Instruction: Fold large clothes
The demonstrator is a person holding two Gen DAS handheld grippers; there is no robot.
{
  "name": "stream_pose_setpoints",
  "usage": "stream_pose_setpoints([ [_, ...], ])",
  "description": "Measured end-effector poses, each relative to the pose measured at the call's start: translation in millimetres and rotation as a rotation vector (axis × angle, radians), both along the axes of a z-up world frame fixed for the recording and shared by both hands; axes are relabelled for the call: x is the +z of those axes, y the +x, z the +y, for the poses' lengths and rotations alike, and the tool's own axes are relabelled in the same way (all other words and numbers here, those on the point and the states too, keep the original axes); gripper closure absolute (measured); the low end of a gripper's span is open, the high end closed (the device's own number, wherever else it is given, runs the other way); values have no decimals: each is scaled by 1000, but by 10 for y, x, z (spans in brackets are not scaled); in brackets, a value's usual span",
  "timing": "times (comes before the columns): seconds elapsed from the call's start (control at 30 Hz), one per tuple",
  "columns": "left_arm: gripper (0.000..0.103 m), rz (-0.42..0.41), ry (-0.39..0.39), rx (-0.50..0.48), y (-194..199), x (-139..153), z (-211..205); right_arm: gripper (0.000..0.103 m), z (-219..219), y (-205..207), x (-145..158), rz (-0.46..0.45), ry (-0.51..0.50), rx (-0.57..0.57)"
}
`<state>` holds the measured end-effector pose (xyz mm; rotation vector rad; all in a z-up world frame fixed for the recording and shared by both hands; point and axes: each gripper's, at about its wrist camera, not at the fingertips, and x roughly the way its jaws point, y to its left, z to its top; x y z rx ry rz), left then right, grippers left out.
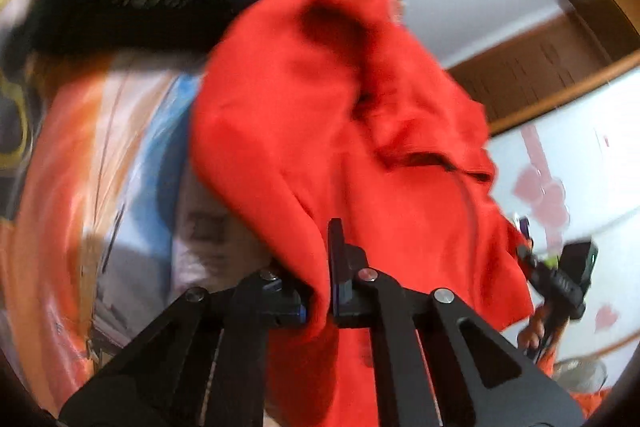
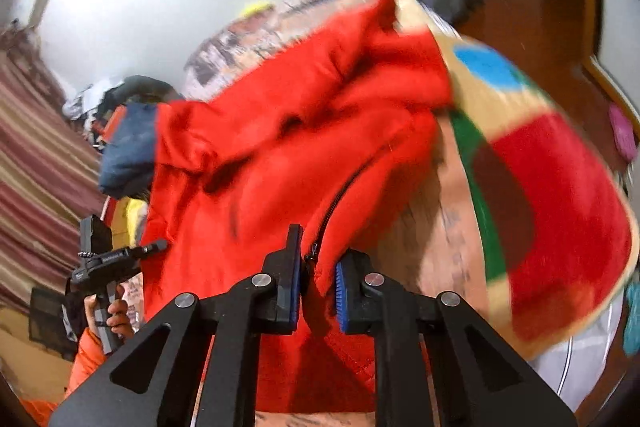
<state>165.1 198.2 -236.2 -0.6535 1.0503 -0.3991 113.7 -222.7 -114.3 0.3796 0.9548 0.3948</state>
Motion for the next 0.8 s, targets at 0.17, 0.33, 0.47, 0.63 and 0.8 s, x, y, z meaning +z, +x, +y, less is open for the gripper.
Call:
stream_pose_setpoints([
  [0.17, 99, -118, -14, -29, 237, 680, -119, 91, 68, 315, 310, -84, 31, 41],
  [0.33, 99, -163, 37, 12, 664, 1150, -129, 91, 107, 733, 542, -162, 16, 50],
  [0.47, 99, -171, 118, 100, 1071, 1321, -37, 91, 19, 1117, 693, -224, -2, -16],
  [0.63, 99, -133, 238, 196, 1636, 1157, 4, 91, -155, 1620, 516, -189, -37, -102],
  [0.8, 87, -32, 232, 208, 2035, 826, 20, 91, -247, 2058, 79, -67, -82, -133],
])
